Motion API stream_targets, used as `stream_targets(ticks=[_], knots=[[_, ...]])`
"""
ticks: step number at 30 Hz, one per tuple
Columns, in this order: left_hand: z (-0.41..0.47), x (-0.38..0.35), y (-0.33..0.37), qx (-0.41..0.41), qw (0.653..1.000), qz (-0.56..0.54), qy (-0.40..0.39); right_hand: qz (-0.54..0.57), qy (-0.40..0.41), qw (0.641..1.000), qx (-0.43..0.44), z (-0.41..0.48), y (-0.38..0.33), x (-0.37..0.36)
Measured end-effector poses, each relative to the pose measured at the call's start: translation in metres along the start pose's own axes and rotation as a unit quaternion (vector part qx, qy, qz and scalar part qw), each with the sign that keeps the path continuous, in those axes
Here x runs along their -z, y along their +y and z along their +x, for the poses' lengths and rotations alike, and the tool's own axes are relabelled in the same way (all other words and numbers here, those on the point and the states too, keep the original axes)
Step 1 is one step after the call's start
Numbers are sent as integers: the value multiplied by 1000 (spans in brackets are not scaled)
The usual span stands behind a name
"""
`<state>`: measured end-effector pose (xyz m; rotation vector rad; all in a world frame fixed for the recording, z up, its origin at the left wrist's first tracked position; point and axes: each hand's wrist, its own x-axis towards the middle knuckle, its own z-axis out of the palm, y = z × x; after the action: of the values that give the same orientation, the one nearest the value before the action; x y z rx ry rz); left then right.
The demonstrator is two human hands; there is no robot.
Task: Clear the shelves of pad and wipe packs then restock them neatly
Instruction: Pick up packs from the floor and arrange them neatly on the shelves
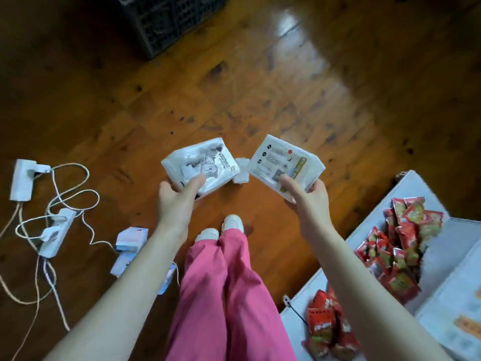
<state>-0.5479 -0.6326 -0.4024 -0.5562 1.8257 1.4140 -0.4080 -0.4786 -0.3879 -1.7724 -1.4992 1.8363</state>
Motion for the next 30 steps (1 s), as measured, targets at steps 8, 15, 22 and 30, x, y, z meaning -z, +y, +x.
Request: stream_targets(ticks=[8,15,22,30], knots=[[-126,-35,67,-89,982,9,-164,167,130,977,35,-124,-54,89],[-244,-65,60,-95,932,64,-344,207,269,936,94,-249,-43,190],[-387,-83,-15,-81,834,137,-528,252,407,863,163,-396,10,281],[-510,-61,-121,-56,716,211,-663,270,543,777,168,-552,94,339]])
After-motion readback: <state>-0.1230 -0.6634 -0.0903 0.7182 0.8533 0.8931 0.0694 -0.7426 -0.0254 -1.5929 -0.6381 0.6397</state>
